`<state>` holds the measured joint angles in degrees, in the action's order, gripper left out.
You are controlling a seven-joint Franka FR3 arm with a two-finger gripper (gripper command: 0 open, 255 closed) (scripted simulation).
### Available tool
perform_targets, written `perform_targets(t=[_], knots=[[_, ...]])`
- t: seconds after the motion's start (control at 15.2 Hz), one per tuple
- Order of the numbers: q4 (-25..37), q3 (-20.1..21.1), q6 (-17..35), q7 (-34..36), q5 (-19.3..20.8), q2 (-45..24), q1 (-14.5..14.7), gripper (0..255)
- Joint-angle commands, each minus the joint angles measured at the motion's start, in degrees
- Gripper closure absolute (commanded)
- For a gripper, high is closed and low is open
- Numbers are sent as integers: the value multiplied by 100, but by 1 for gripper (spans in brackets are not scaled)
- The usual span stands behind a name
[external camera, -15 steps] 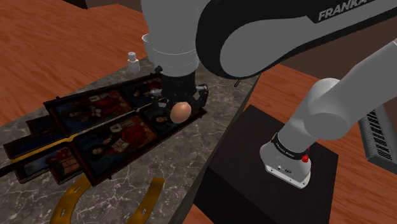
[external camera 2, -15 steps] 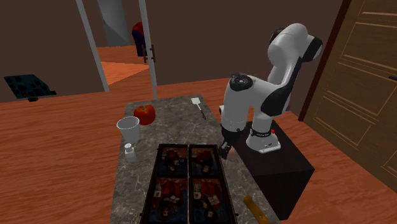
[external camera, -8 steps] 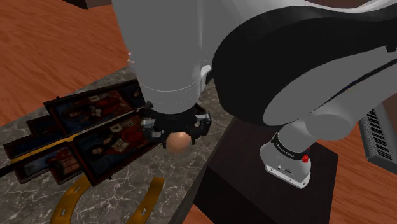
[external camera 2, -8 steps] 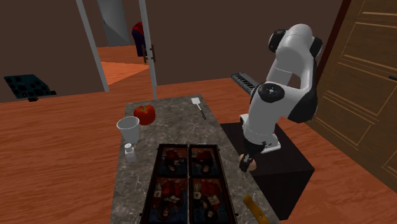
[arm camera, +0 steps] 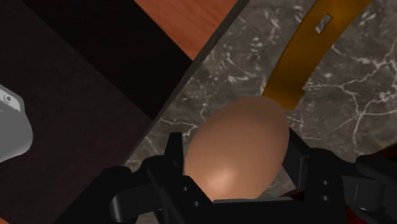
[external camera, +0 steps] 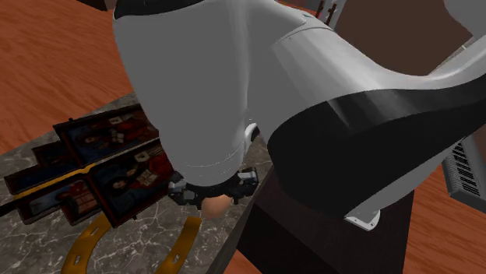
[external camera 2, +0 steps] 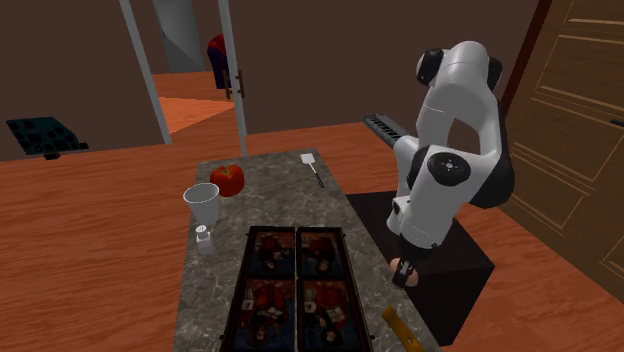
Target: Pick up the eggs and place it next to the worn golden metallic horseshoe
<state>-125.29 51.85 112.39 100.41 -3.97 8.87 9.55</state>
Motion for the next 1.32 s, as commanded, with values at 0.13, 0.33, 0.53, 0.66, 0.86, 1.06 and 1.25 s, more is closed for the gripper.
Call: perform_targets(t=[0.13, 0.33, 0.53, 0.66, 0.86, 1.06, 1.25], knots=[[-184, 76, 310, 124, 135, -187, -22, 255], [-310, 133, 545, 243, 272, -358, -40, 255], [-425, 182, 777, 383, 439, -553, -55, 255], [-494, 207, 929, 489, 569, -694, -61, 255], [-588, 228, 1151, 666, 793, -925, -60, 255], [-626, 227, 1249, 753, 904, -1035, -52, 255], [-626, 227, 1248, 754, 905, -1036, -52, 255]])
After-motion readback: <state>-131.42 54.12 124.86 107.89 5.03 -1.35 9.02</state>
